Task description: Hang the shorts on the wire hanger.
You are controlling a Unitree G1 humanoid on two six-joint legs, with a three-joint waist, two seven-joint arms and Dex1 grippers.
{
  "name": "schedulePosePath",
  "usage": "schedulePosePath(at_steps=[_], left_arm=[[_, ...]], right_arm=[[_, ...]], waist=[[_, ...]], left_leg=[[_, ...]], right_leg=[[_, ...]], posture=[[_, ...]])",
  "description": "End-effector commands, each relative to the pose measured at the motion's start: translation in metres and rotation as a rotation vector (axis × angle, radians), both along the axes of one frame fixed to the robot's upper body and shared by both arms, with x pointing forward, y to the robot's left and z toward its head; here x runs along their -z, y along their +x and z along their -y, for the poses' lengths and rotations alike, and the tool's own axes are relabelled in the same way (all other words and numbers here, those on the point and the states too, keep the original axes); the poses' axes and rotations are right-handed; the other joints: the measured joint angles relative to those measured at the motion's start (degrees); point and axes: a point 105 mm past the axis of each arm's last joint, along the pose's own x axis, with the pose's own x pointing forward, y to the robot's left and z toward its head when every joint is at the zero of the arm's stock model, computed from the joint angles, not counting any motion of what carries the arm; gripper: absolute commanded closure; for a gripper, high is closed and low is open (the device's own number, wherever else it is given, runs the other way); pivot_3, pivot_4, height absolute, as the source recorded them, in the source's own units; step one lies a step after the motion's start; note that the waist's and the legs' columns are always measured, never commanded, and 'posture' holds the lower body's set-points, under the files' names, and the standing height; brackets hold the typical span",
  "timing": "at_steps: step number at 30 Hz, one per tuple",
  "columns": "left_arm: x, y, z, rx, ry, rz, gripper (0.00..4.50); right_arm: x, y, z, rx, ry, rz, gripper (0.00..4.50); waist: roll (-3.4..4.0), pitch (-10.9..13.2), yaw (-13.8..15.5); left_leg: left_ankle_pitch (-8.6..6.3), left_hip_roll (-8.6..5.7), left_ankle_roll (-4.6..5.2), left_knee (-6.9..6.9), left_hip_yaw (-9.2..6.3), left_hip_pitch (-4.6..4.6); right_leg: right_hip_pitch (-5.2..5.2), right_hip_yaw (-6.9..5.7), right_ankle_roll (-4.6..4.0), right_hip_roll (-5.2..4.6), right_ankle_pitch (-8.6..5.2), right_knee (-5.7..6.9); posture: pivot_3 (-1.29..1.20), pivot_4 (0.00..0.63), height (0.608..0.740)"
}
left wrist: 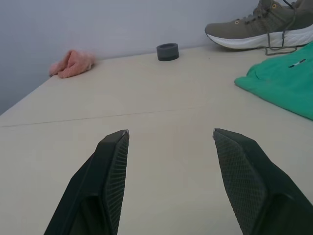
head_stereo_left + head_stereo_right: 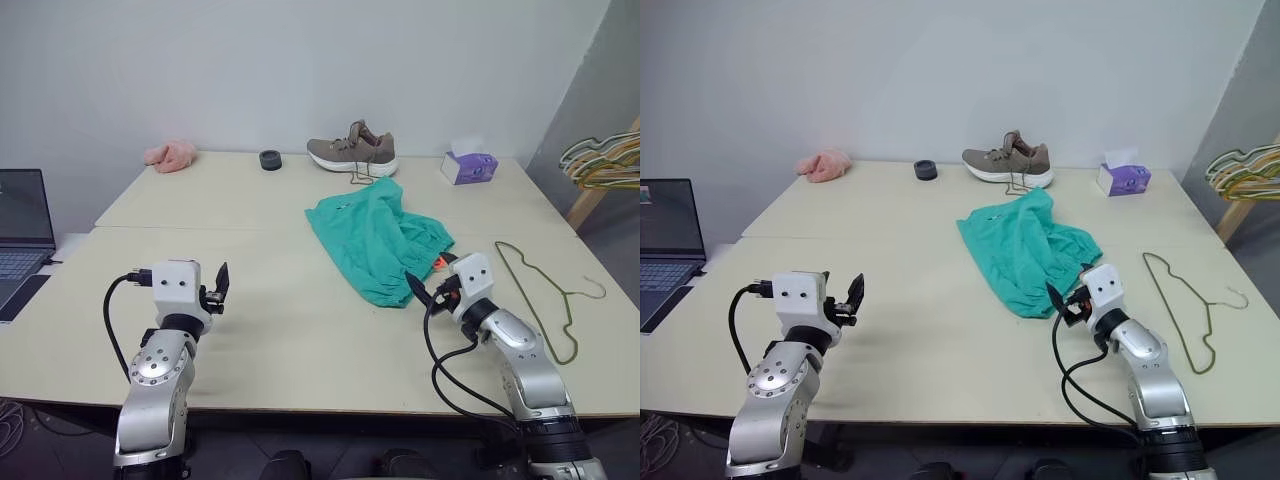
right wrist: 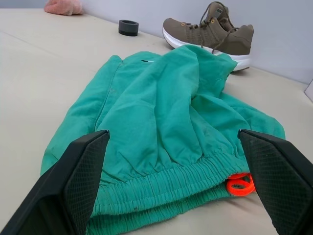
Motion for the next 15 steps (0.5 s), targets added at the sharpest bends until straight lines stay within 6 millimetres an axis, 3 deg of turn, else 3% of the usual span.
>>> schedulePosePath(at_steps=[1, 15], left_arm=[[-0.0257, 0.0004, 0.0074, 0.038, 0.047, 0.101, 1.61], [-0.0294, -0.0032, 0.0030, 0.043, 0.025, 0.124, 1.61]], right_arm=[[-0.0177, 0.0009, -0.0023, -0.018, -0.007, 0.071, 0.02], [-0.0205, 0.0005, -0.0070, -0.059, -0.016, 0.082, 0.02]], waist=[[0.01, 0.0, 0.0], [0.02, 0.0, 0.0]], left_leg=[[0.00, 0.00, 0.00, 0.00, 0.00, 0.00], [0.00, 0.01, 0.00, 0.00, -0.01, 0.00]], right_leg=[[0.00, -0.01, 0.00, 0.00, 0.00, 0.00], [0.00, -0.01, 0.00, 0.00, 0.00, 0.00]], posture=[[0.07, 0.000, 0.740], [0.06, 0.000, 0.740]])
